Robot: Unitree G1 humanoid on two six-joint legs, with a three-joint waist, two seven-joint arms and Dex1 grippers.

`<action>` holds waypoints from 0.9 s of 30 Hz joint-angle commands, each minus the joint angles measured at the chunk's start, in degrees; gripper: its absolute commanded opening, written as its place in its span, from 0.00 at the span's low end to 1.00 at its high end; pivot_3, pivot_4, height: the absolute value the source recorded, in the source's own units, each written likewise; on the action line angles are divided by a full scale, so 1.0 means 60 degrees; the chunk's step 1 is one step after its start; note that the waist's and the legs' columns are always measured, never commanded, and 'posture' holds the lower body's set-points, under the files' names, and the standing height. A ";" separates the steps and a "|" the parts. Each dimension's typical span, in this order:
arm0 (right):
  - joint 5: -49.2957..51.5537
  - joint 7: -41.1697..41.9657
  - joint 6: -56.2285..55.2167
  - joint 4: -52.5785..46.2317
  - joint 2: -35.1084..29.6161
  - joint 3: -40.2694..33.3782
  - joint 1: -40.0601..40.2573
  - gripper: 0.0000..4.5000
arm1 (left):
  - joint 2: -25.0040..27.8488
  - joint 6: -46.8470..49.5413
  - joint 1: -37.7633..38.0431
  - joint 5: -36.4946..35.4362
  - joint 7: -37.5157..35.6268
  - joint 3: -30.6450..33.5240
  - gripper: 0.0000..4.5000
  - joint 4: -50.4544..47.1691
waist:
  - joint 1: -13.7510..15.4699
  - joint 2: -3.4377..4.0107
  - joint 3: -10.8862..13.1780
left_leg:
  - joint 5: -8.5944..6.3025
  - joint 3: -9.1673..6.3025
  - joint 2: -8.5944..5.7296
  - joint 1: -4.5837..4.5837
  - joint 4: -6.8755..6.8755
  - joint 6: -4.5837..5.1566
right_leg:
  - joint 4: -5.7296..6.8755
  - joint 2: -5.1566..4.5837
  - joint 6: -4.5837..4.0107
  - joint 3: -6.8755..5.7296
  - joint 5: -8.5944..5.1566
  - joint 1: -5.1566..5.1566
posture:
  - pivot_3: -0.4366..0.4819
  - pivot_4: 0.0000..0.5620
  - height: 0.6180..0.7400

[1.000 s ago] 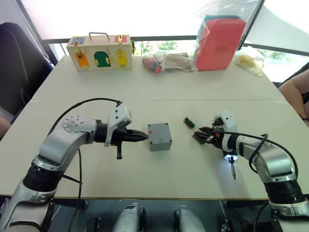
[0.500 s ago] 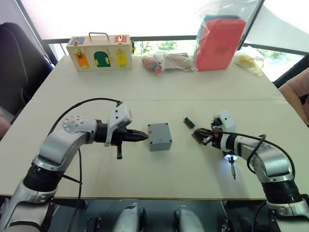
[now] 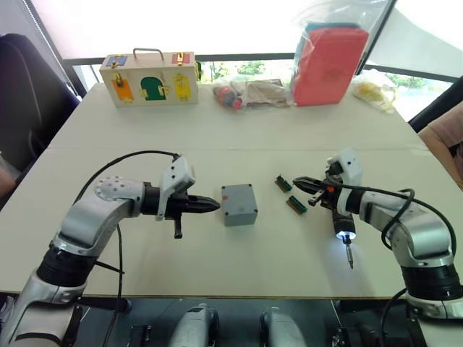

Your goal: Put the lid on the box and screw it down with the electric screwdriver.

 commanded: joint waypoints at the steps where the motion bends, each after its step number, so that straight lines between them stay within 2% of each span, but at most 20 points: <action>1: 0.0464 0.0029 0.0180 -0.0664 0.0225 0.0022 -0.0581 0.01 | 0.0167 -0.0222 0.0064 0.0007 -0.0084 0.0212 0.00 0.0118 | -0.0001 0.0000 0.0000 | 0.0000 0.0000 0.0000 0.0000 0.0000 0.0000 | 0.0001 0.0000 0.0000 0.0000 0.0000 -0.0001 | 0.48 0.27 1.00; 6: 0.0462 0.0142 0.0039 -0.0429 0.0997 0.0961 -0.1326 0.01 | 0.0417 -0.0229 0.0290 -0.0008 -0.0027 0.0389 0.00 0.0082 | -0.0053 0.0000 0.0000 | 0.0000 -0.0001 0.0001 0.0000 -0.0003 -0.0001 | 0.0001 -0.0001 0.0000 0.0002 0.0000 -0.0005 | 0.48 0.27 1.00; 12: 0.0126 0.0352 -0.0457 0.0165 0.1280 0.1582 -0.1476 0.01 | 0.0503 -0.0111 0.0587 -0.0111 0.0156 0.0486 0.00 -0.0272 | 0.0014 0.0000 0.0000 | -0.0002 0.0000 -0.0009 -0.0002 -0.0005 0.0001 | -0.0003 -0.0013 -0.0002 -0.0001 -0.0001 -0.0001 | 0.48 0.27 1.00; 27: -0.0380 0.0579 -0.1047 0.1036 0.1533 0.1991 -0.1633 0.01 | 0.0483 0.0277 0.0820 -0.0355 0.0595 0.0590 0.00 -0.0836 | -0.0014 0.0000 0.0000 | -0.0001 0.0000 -0.0008 -0.0001 -0.0008 -0.0001 | 0.0000 -0.0014 -0.0001 -0.0001 0.0000 -0.0008 | 0.48 0.27 1.00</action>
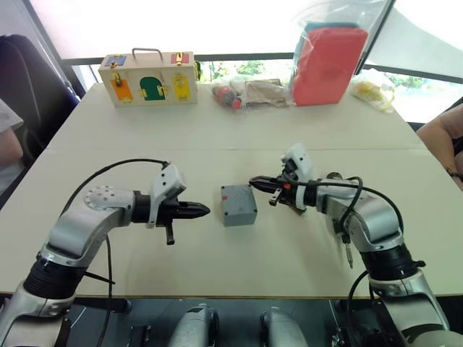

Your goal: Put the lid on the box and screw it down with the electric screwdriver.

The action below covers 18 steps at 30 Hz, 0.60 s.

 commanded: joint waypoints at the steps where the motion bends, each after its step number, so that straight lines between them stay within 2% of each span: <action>1: -0.0106 0.0028 -0.0290 0.0006 0.0082 -0.0069 -0.0216 0.01 | 0.0044 0.0040 -0.0040 -0.0149 0.0101 0.0218 0.00 -0.0351 | 0.0004 0.0000 0.0000 | 0.0000 0.0000 0.0000 0.0000 0.0000 0.0000 | 0.0000 0.0000 0.0000 0.0000 0.0000 0.0000 | 0.48 0.27 1.00; 18: -0.0254 0.0107 -0.0253 0.0148 0.0034 -0.0145 -0.0187 0.01 | -0.0009 0.0260 -0.0218 -0.0292 0.0312 0.0160 0.00 -0.0458 | -0.0003 0.0000 0.0000 | 0.0000 0.0000 0.0000 0.0000 -0.0001 -0.0003 | 0.0000 -0.0006 0.0000 0.0003 0.0000 -0.0001 | 0.48 0.27 1.00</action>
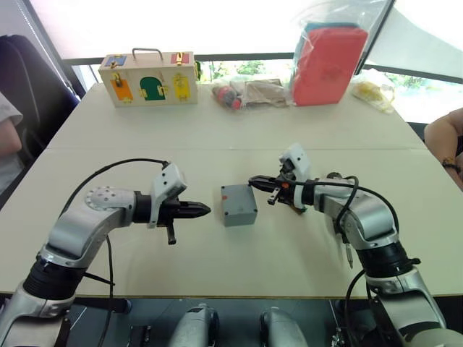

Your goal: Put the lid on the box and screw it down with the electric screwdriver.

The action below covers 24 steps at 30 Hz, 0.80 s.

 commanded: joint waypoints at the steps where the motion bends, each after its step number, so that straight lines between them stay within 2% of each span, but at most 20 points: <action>1: 0.0004 0.0033 -0.0020 -0.0204 -0.0049 -0.0138 -0.0084 0.01 | -0.0008 0.0022 -0.0214 -0.0141 0.0040 0.0150 0.00 -0.0274 | 0.0001 0.0000 0.0000 | 0.0000 0.0000 0.0000 0.0000 0.0000 0.0000 | 0.0000 -0.0001 0.0000 0.0000 0.0000 0.0000 | 0.48 0.27 1.00; 24: 0.0096 0.0001 0.0116 -0.0327 -0.0069 -0.0258 0.0009 0.01 | -0.0069 -0.0082 -0.0284 -0.0100 0.0033 0.0073 0.00 -0.0169 | -0.0001 0.0000 0.0000 | -0.0001 0.0000 0.0000 0.0000 -0.0003 -0.0001 | -0.0002 -0.0018 -0.0001 0.0003 0.0000 -0.0001 | 0.48 0.27 1.00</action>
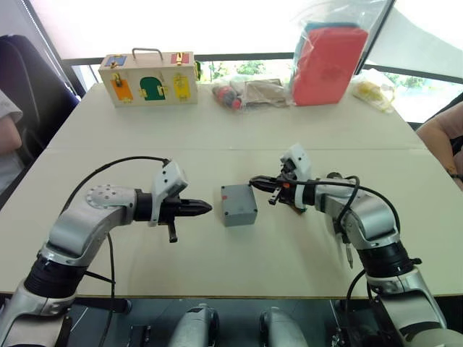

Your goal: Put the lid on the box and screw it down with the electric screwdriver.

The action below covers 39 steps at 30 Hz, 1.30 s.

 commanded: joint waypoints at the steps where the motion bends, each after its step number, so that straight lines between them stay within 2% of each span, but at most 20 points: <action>1: 0.0064 -0.0008 -0.0010 -0.0320 -0.0040 -0.0206 -0.0008 0.01 | 0.0011 -0.0071 -0.0159 -0.0053 -0.0011 0.0081 0.00 -0.0173 | -0.0001 0.0000 0.0000 | 0.0000 0.0000 0.0000 0.0000 0.0000 0.0000 | 0.0000 0.0000 0.0000 0.0000 0.0000 -0.0001 | 0.48 0.27 1.00; 20: -0.0090 0.0066 -0.0107 -0.0157 0.0081 0.0021 -0.0116 0.01 | 0.0027 -0.0125 -0.0091 -0.0050 -0.0053 0.0070 0.00 -0.0220 | -0.0004 0.0000 0.0000 | -0.0001 0.0000 0.0000 0.0000 -0.0003 -0.0001 | -0.0001 -0.0008 -0.0001 0.0001 0.0000 -0.0004 | 0.48 0.27 1.00; 23: -0.0075 0.0073 -0.0070 -0.0193 0.0070 0.0008 -0.0108 0.16 | 0.0034 -0.0120 -0.0070 -0.0062 -0.0062 0.0073 0.00 -0.0247 | -0.0006 0.0001 0.0000 | -0.0001 0.0000 0.0000 0.0000 -0.0004 -0.0002 | -0.0001 -0.0009 -0.0001 0.0002 0.0000 -0.0004 | 0.48 0.27 1.00; 27: -0.0072 0.0023 -0.0029 -0.0302 0.0034 -0.0049 -0.0123 0.52 | 0.0047 -0.0145 -0.0037 -0.0069 -0.0093 0.0079 0.00 -0.0262 | -0.0011 0.0001 0.0000 | -0.0002 0.0000 0.0000 0.0000 -0.0005 -0.0002 | -0.0002 -0.0011 -0.0002 0.0002 -0.0001 -0.0005 | 0.48 0.27 1.00; 32: 0.0253 -0.0126 0.0288 -0.0438 0.0066 -0.0469 -0.0204 0.91 | 0.0010 -0.0212 -0.0049 -0.0058 -0.0125 0.0069 0.00 -0.0246 | -0.0015 0.0001 0.0001 | -0.0002 0.0000 0.0000 0.0000 -0.0007 -0.0002 | -0.0002 -0.0012 -0.0002 0.0002 -0.0001 -0.0006 | 0.48 0.27 1.00; 36: 0.1502 -0.1253 0.2219 -0.0996 0.0101 -0.2440 -0.0775 0.91 | -0.0064 -0.0054 -0.0206 -0.0431 -0.0160 0.0301 0.00 -0.0501 | 0.0005 0.0003 0.0002 | -0.0002 -0.0001 0.0000 -0.0005 -0.0008 -0.0003 | -0.0002 -0.0024 -0.0003 0.0002 0.0000 -0.0011 | 0.48 0.27 1.00; 39: 0.2004 -0.1899 0.3492 -0.1068 -0.0190 -0.3475 -0.1325 0.91 | -0.0020 -0.0040 -0.0360 -0.0596 -0.0236 0.0300 0.00 -0.0701 | 0.0016 0.0004 0.0002 | -0.0004 -0.0001 -0.0001 -0.0007 -0.0012 -0.0005 | -0.0003 -0.0034 -0.0003 0.0001 0.0000 -0.0015 | 0.48 0.27 1.00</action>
